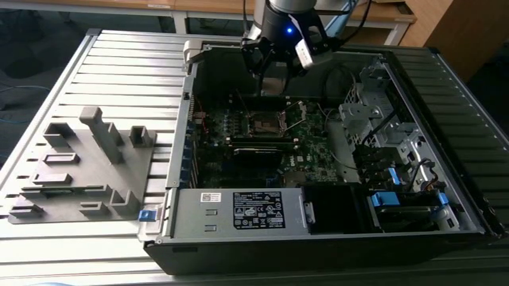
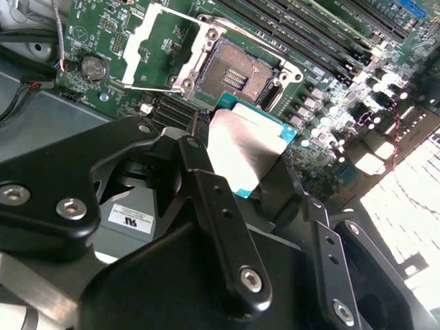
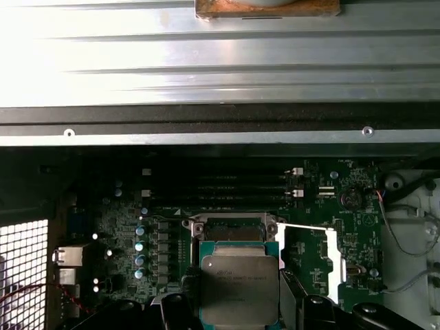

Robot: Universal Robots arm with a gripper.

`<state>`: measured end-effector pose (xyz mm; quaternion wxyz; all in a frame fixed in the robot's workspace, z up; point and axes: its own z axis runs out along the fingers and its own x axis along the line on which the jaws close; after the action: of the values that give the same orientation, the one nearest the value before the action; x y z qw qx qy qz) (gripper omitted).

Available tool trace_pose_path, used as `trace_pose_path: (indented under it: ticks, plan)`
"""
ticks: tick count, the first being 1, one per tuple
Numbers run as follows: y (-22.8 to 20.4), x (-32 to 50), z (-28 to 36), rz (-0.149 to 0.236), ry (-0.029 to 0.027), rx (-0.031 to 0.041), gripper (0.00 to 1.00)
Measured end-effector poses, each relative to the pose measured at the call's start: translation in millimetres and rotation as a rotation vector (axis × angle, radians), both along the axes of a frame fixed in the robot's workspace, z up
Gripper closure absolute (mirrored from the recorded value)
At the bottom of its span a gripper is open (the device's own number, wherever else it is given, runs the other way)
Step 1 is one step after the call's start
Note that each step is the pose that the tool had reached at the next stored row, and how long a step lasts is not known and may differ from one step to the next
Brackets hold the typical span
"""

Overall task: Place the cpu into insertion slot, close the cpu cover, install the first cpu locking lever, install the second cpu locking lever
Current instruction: 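Place the cpu into insertion slot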

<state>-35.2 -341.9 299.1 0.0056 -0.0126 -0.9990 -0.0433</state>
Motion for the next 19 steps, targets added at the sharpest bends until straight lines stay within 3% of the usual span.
trace_pose_path:
  ticks: [19]
  plan:
    - [0.0, -0.1, -25.1, 0.0, -0.0003, -0.0008, 0.46]
